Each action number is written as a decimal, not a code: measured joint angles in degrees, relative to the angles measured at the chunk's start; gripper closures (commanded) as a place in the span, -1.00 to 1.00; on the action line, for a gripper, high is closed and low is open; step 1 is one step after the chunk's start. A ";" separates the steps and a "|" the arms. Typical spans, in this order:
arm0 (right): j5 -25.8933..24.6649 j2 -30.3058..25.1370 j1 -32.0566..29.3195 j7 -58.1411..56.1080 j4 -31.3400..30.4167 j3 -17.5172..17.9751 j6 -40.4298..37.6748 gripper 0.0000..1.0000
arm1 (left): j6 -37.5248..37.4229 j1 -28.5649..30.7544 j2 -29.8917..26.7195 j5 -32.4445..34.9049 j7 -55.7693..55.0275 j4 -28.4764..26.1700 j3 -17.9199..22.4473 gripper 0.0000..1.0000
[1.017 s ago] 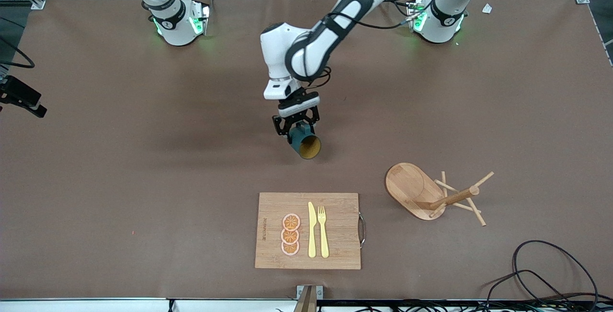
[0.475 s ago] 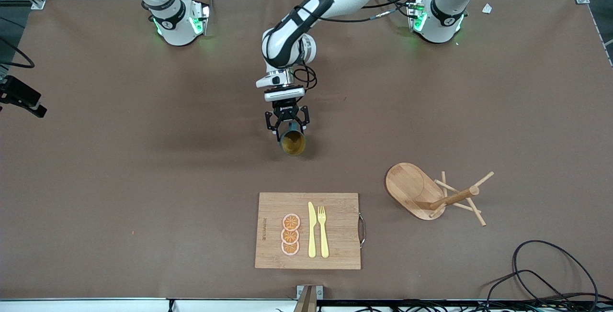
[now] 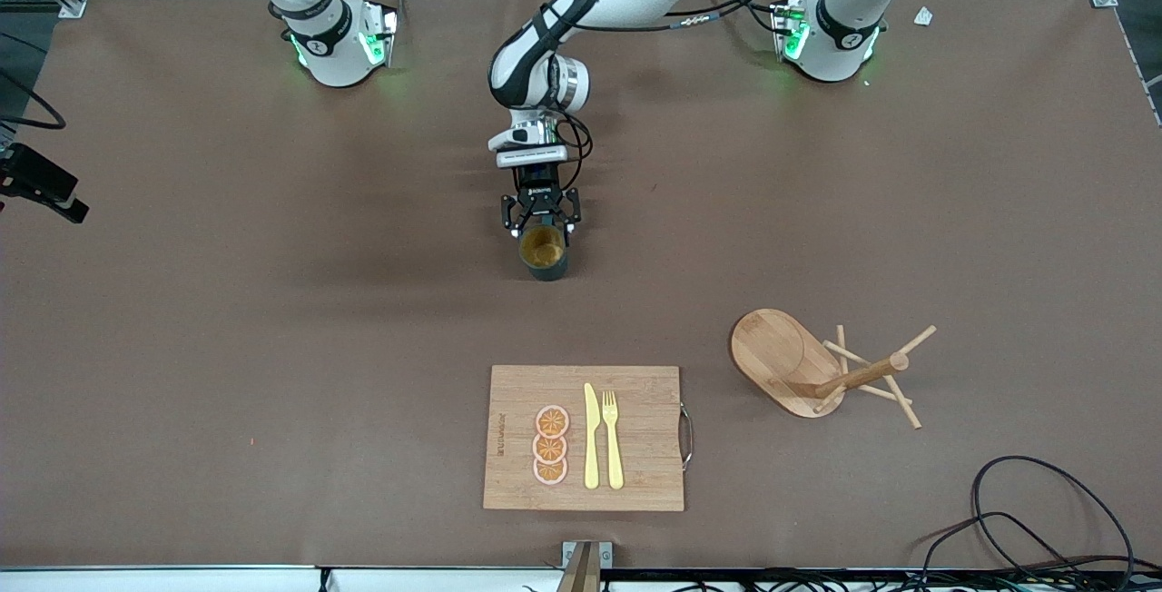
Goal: Transfer cup from left to right arm and place
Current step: 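Set the teal mug upright on the table and open the left gripper, then raise the left gripper away while the right gripper reaches the mug, then grasp the teal mug with the right gripper and lift it, then carry the mug away from the board and lower it onto the table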
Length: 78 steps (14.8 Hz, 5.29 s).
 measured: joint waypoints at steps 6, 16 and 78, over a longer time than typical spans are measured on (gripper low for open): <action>0.00 0.00 0.00 0.00 0.00 0.00 0.00 -1.00 | -4.17 -2.81 -0.64 -6.86 -0.45 0.49 -2.70 -0.99; 0.00 2.31 0.05 -0.04 -0.10 0.29 -0.16 -1.00 | -8.75 -1.62 -19.67 -43.74 19.74 6.95 -4.78 -0.99; 0.14 32.52 14.70 -15.05 -0.90 -2.86 17.39 0.99 | -19.62 64.94 -63.26 -96.33 138.40 -3.22 1.11 -1.00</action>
